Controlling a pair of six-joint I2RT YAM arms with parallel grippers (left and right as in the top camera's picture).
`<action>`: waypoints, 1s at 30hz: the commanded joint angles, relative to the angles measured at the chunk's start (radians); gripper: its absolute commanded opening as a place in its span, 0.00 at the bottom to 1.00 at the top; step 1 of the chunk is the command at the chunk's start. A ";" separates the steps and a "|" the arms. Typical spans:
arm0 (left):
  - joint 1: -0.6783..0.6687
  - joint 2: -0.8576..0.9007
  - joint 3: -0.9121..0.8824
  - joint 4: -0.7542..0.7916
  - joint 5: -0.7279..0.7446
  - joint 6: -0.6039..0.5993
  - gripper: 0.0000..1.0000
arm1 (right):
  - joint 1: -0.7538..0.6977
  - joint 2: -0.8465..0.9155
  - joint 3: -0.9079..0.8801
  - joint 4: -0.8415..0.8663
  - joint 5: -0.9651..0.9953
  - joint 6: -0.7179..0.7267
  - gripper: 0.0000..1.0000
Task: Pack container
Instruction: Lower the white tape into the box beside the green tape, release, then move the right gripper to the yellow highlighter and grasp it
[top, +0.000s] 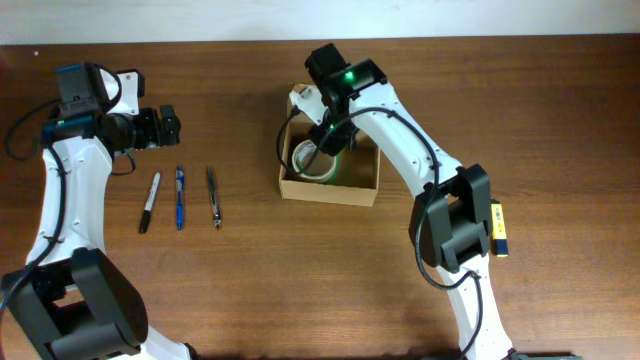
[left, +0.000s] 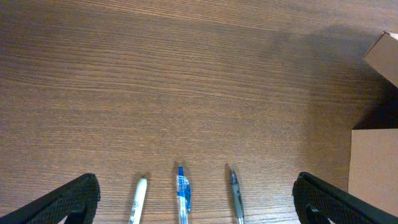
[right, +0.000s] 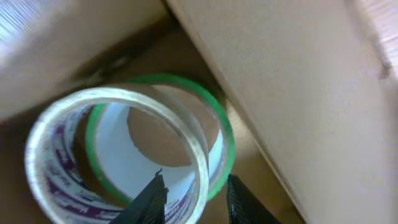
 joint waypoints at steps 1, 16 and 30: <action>0.002 0.007 0.014 0.000 0.011 0.013 0.99 | 0.003 -0.023 0.135 -0.046 -0.004 0.008 0.32; 0.002 0.007 0.014 -0.001 0.011 0.013 0.99 | -0.322 -0.609 -0.090 -0.010 0.174 0.228 0.55; 0.002 0.007 0.014 0.000 0.011 0.013 0.99 | -0.658 -0.964 -0.945 0.149 0.103 0.253 0.75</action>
